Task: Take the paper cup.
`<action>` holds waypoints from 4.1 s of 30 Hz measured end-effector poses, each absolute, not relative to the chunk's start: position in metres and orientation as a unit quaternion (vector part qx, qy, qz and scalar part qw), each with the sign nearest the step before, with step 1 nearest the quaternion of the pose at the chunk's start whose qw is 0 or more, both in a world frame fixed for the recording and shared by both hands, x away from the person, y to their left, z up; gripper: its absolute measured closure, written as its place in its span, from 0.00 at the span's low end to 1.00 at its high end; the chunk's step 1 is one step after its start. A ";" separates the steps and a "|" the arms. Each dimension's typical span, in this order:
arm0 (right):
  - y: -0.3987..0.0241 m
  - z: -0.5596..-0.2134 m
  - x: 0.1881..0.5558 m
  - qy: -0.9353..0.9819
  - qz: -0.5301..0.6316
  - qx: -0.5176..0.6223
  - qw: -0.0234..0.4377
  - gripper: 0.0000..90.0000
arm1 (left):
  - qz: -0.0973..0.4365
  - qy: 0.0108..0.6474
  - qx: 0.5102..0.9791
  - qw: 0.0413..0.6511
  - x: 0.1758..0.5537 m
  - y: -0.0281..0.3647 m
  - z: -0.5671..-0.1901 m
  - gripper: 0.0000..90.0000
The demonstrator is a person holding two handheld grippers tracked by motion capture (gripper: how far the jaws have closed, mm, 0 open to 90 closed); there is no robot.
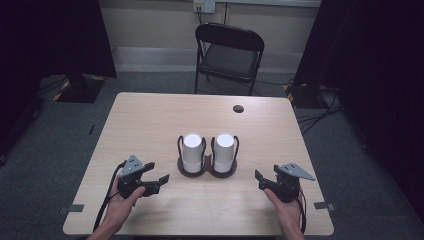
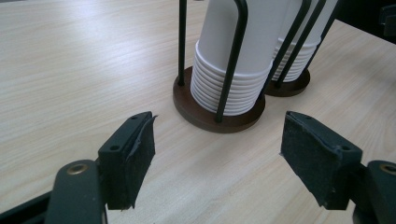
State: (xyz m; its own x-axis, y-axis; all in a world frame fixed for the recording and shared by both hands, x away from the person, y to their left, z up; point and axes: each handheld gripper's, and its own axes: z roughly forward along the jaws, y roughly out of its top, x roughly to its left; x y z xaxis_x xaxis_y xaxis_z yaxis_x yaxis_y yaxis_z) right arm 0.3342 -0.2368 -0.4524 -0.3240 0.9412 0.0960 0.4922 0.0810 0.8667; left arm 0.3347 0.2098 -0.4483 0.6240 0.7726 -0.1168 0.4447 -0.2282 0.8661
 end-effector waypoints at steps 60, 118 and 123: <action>-0.187 -0.402 0.369 0.732 0.516 0.399 0.198 0.31 | 0.171 0.399 0.771 0.466 0.337 0.213 -0.450 0.27; -0.136 -0.406 0.419 0.754 0.508 0.365 0.201 0.35 | 0.166 0.382 0.771 0.482 0.334 0.213 -0.448 0.28; -0.135 -0.405 0.419 0.754 0.506 0.366 0.206 0.37 | 0.172 0.380 0.772 0.481 0.333 0.211 -0.448 0.27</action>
